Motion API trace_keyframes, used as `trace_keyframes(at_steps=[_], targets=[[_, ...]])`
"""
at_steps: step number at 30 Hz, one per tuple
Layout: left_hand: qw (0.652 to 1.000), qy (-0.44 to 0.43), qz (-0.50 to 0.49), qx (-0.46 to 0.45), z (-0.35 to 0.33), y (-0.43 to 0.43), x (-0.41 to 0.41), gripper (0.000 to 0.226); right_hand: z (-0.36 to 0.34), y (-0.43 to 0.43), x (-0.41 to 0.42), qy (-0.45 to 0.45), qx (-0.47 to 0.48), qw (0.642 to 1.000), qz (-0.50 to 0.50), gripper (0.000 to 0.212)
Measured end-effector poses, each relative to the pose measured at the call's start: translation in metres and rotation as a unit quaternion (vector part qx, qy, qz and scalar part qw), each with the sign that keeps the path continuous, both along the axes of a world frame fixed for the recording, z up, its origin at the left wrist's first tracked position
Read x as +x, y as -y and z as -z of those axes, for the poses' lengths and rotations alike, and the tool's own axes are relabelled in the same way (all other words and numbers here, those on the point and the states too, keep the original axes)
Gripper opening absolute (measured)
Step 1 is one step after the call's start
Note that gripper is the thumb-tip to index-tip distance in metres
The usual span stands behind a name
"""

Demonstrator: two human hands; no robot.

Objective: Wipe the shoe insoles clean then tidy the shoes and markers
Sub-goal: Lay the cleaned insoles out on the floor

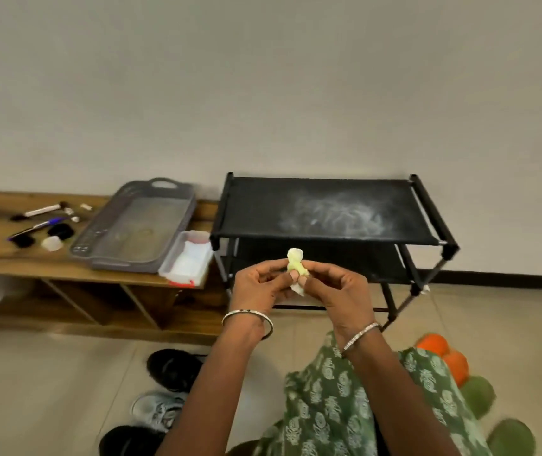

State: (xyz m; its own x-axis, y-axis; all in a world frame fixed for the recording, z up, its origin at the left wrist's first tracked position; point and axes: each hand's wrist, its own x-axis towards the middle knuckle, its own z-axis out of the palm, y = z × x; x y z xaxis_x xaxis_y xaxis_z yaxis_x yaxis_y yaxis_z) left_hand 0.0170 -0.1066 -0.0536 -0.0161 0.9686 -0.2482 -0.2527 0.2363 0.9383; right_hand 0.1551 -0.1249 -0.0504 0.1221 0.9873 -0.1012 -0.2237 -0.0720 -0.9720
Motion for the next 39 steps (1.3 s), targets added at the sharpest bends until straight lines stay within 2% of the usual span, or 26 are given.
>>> trace_keyframes(at_steps=[6,11,15,20,24,28,31,35,39], targets=[[0.99,-0.008,-0.126,-0.062,0.009,-0.017,-0.075,0.021,0.015,-0.041,-0.074,0.053,-0.019,0.997,-0.044,0.016],[0.959,-0.059,-0.254,-0.113,0.047,-0.059,-0.139,0.025,0.029,-0.07,-0.116,0.099,-0.06,0.991,-0.069,0.012],[0.93,-0.18,-0.297,-0.122,0.074,-0.103,-0.176,0.025,0.04,-0.091,-0.137,0.114,-0.08,0.987,-0.074,0.013],[0.872,-0.412,-0.229,-0.132,0.097,-0.144,-0.197,0.029,0.057,-0.106,-0.143,0.132,-0.094,0.984,-0.069,0.013],[0.841,-0.481,-0.198,-0.148,0.111,-0.157,-0.203,0.027,0.069,-0.113,-0.136,0.14,-0.101,0.983,-0.063,0.015],[0.826,-0.493,-0.245,-0.125,0.106,-0.148,-0.191,0.022,0.077,-0.117,-0.122,0.123,-0.11,0.985,-0.052,0.013],[0.823,-0.467,-0.306,-0.106,0.094,-0.129,-0.169,0.024,0.077,-0.116,-0.11,0.106,-0.115,0.987,-0.034,0.011],[0.865,-0.38,-0.321,-0.062,0.086,-0.1,-0.122,0.018,0.075,-0.108,-0.093,0.072,-0.12,0.99,-0.014,0.01],[0.918,-0.292,-0.268,-0.034,0.083,-0.076,-0.059,0.009,0.07,-0.093,-0.068,0.045,-0.114,0.992,0.013,0.01]])
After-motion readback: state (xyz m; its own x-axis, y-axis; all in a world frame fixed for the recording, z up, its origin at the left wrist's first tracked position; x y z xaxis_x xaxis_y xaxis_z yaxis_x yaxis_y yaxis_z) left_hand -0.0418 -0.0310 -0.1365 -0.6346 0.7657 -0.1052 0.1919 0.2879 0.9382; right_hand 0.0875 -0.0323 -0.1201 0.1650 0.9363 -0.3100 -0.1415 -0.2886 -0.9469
